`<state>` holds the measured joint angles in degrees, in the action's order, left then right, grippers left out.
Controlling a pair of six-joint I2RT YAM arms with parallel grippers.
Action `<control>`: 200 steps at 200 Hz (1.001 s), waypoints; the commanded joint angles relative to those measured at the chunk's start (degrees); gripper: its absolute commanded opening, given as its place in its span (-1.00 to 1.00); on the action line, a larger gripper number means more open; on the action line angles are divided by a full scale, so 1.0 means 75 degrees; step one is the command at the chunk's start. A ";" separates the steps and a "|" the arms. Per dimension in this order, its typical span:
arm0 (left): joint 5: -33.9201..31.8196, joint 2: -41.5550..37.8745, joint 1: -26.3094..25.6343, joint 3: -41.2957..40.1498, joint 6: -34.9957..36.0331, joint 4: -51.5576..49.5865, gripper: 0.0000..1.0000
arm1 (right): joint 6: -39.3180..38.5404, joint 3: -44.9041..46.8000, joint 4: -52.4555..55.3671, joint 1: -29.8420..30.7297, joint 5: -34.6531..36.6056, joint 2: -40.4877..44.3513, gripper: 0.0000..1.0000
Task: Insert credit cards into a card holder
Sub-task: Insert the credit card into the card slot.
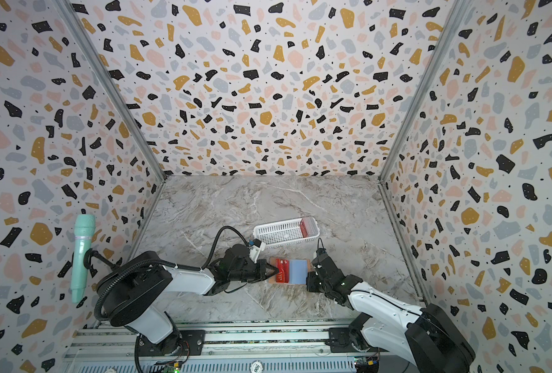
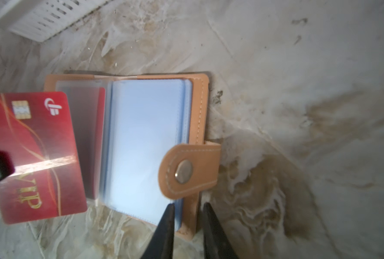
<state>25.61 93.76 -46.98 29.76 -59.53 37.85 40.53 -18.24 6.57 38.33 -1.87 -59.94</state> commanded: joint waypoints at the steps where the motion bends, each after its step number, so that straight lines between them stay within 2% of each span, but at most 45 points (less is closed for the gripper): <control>1: 0.0118 0.0154 -0.0024 0.0264 -0.0186 0.0466 -1.00 | -0.0131 -0.0064 -0.0109 -0.0048 0.0038 -0.0035 -0.55; 82: 0.0178 0.0772 0.0028 0.0663 -0.0199 0.0145 -1.00 | -0.0226 -0.0065 0.0025 -0.0039 0.0156 -0.0058 -0.56; 200: 0.0361 0.1031 0.0030 0.0883 0.0064 -0.0565 -1.00 | -0.0283 -0.0059 -0.0057 -0.0048 0.0120 -0.0237 -0.57</control>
<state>26.94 100.25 -46.92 35.16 -60.38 34.63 39.11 -18.26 4.82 38.20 -1.69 -61.23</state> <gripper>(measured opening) 0.041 0.219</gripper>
